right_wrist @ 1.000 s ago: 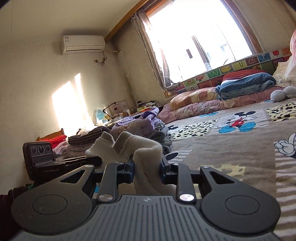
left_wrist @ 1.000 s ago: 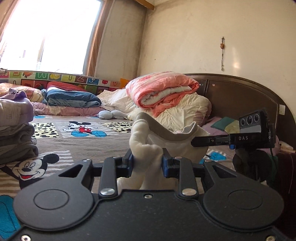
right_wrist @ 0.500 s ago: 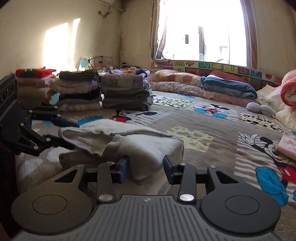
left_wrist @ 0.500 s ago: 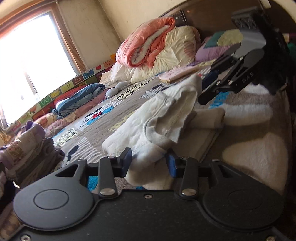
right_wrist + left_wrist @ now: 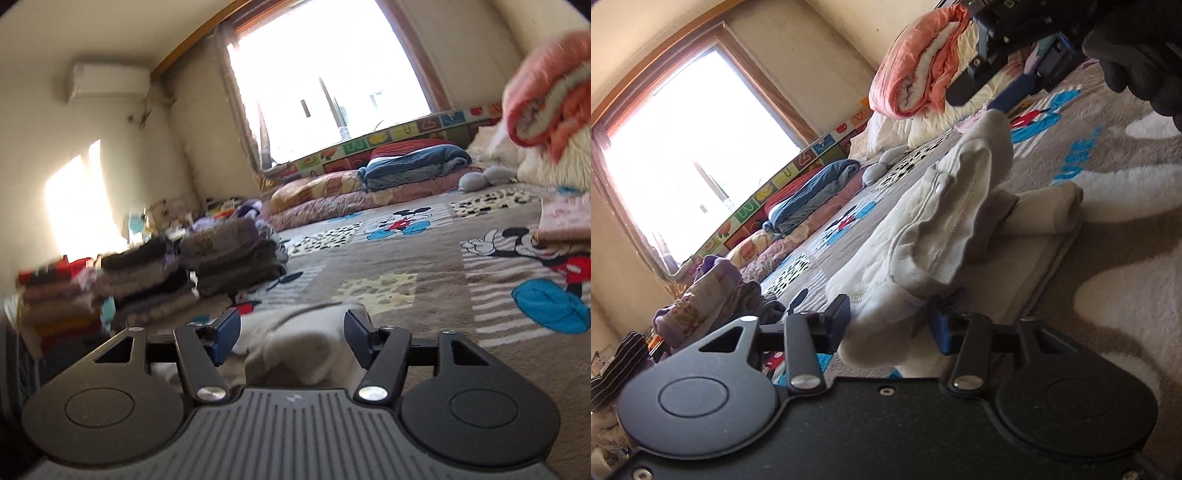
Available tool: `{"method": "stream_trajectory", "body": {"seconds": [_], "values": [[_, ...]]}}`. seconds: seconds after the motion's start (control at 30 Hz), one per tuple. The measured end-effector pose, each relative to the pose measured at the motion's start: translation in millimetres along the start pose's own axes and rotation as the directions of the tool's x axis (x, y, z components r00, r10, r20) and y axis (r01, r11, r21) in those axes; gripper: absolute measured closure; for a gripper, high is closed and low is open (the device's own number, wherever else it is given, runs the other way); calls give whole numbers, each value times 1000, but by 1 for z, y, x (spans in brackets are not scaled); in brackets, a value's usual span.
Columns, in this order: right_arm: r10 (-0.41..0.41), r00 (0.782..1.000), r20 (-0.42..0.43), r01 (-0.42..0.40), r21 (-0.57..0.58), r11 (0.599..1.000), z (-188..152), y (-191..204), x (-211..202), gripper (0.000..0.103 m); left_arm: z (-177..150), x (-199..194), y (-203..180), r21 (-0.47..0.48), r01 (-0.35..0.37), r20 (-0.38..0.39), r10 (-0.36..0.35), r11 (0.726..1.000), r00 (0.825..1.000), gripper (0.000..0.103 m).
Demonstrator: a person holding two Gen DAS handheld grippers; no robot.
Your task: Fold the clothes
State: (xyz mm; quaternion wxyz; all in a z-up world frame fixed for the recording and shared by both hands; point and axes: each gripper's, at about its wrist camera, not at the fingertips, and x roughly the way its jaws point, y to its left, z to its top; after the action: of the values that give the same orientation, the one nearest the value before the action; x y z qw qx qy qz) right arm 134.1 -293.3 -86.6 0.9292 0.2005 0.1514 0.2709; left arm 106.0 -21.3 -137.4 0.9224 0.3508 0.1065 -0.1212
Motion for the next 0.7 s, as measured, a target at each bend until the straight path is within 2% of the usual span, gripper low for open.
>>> {"method": "stream_trajectory", "body": {"seconds": [0.03, 0.07, 0.1, 0.13, 0.17, 0.3, 0.43, 0.5, 0.6, 0.67, 0.7], "values": [[-11, 999, -38, 14, 89, 996, 1, -11, 12, 41, 3, 0, 1, -11, -4, 0, 4, 1000, 1000, 78], [-11, 997, -77, 24, 174, 984, 1, -21, 24, 49, 6, -1, 2, -21, -8, 3, 8, 1000, 1000, 83], [6, 994, -111, 22, 251, 968, -3, -30, 34, 59, 9, -1, 4, -31, -12, 6, 12, 999, 1000, 85], [21, 992, -124, 19, 314, 949, -9, -37, 39, 77, 14, -5, 4, -31, -13, 15, 14, 999, 1000, 86], [23, 992, -125, 23, 353, 935, -14, -39, 41, 80, 19, -11, 5, -26, -14, 26, 15, 1000, 1000, 86], [59, 995, -83, -17, 434, 901, -24, -34, 26, 82, 21, -25, 1, -4, 6, 26, -6, 1000, 1000, 86], [57, 990, -128, 12, 479, 878, -39, -37, 18, 82, 0, -16, -19, 81, 44, -51, -39, 996, 998, 88], [22, 983, -184, 68, 473, 879, -50, -43, 22, 82, -9, -9, -27, 106, 53, -83, -44, 993, 996, 88], [-7, 974, -228, 113, 455, 884, -62, -49, 27, 84, -13, -11, -34, 141, 37, -71, -27, 989, 997, 87], [-6, 975, -222, 111, 462, 880, -62, -47, 24, 80, -14, -15, -33, 136, 34, -59, -26, 990, 998, 82], [-14, 975, -220, 111, 435, 894, -59, -42, 21, 78, -13, -18, -30, 131, 36, -52, -29, 991, 998, 77]]}}
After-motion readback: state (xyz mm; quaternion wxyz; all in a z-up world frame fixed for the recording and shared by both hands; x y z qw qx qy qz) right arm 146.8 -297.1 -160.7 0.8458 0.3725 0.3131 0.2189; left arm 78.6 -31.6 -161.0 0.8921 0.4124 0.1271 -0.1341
